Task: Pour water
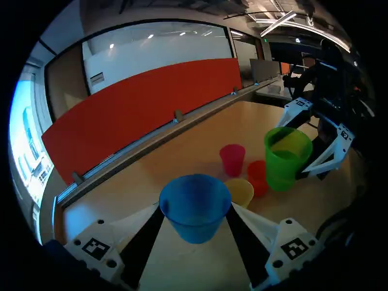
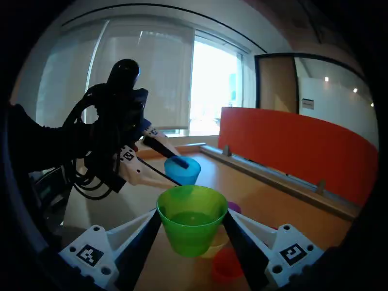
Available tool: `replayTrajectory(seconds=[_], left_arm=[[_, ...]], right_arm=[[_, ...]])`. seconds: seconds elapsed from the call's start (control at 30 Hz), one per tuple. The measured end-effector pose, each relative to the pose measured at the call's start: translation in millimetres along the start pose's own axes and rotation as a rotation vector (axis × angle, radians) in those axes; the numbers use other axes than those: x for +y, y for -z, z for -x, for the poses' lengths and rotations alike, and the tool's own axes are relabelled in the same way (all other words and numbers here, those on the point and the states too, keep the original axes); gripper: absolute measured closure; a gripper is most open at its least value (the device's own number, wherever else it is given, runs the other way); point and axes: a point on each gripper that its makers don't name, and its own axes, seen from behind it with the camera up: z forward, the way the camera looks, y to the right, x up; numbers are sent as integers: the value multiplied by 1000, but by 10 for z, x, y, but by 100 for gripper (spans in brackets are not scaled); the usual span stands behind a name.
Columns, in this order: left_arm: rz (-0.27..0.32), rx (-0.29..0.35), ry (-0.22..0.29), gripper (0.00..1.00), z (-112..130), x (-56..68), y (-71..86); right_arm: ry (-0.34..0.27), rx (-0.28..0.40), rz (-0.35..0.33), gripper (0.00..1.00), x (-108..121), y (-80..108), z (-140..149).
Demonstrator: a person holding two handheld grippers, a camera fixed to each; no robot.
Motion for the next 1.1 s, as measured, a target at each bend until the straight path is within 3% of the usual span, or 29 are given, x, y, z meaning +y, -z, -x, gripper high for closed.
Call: replayTrajectory(seconds=[0.6, 1.1], left_arm=[[112, -156, -56, 14, 457, 270, -247], [165, -246, -67, 14, 727, 370, -393]], right_arm=[[4, -100, -38, 10, -28, -26, 386], [1, -159, -62, 9, -79, -37, 651]])
